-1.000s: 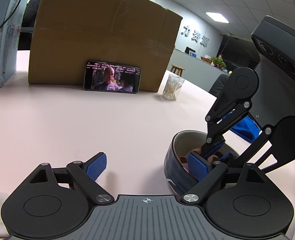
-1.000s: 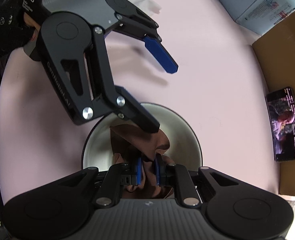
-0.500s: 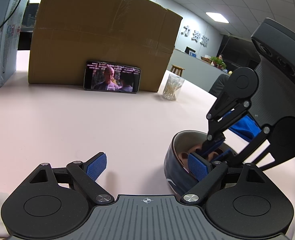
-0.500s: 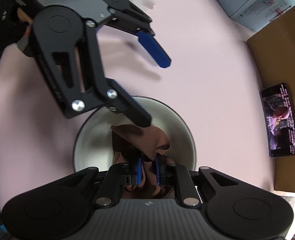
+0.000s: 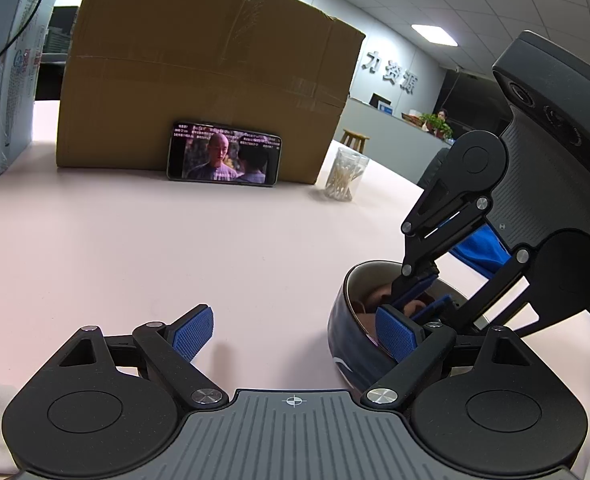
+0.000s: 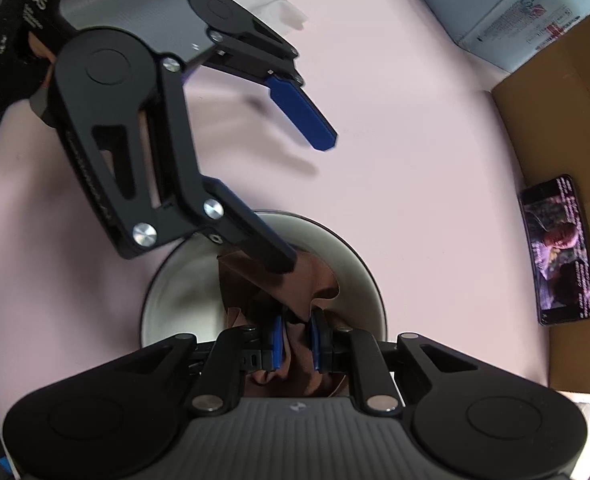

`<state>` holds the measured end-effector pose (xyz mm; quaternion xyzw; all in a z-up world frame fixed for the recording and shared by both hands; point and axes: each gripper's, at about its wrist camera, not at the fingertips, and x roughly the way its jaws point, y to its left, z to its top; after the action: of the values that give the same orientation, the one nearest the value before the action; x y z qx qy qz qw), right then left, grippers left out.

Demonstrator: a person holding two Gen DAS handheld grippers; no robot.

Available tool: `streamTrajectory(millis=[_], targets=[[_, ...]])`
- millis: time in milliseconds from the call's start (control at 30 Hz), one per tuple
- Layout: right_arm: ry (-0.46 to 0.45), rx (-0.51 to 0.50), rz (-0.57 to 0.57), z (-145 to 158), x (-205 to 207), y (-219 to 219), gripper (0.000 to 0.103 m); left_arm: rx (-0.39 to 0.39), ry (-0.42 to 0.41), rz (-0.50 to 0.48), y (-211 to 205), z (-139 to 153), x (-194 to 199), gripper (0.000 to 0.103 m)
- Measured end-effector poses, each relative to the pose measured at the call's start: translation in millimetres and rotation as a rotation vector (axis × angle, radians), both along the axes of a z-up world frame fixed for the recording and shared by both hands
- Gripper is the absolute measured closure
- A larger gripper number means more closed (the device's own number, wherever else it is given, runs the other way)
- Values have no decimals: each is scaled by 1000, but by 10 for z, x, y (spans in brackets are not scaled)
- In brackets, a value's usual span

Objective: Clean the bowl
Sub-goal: 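Rub the brown cloth around the bowl wall with the right gripper while the left gripper holds the rim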

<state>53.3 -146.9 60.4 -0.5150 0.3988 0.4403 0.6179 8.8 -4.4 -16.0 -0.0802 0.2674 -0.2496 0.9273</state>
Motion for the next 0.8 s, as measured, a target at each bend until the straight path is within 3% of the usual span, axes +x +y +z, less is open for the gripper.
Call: streamTrajectory(millis=[800], targets=[[-9, -10, -1, -23, -75, -56, 88, 1, -1, -1, -4, 10, -1, 13]])
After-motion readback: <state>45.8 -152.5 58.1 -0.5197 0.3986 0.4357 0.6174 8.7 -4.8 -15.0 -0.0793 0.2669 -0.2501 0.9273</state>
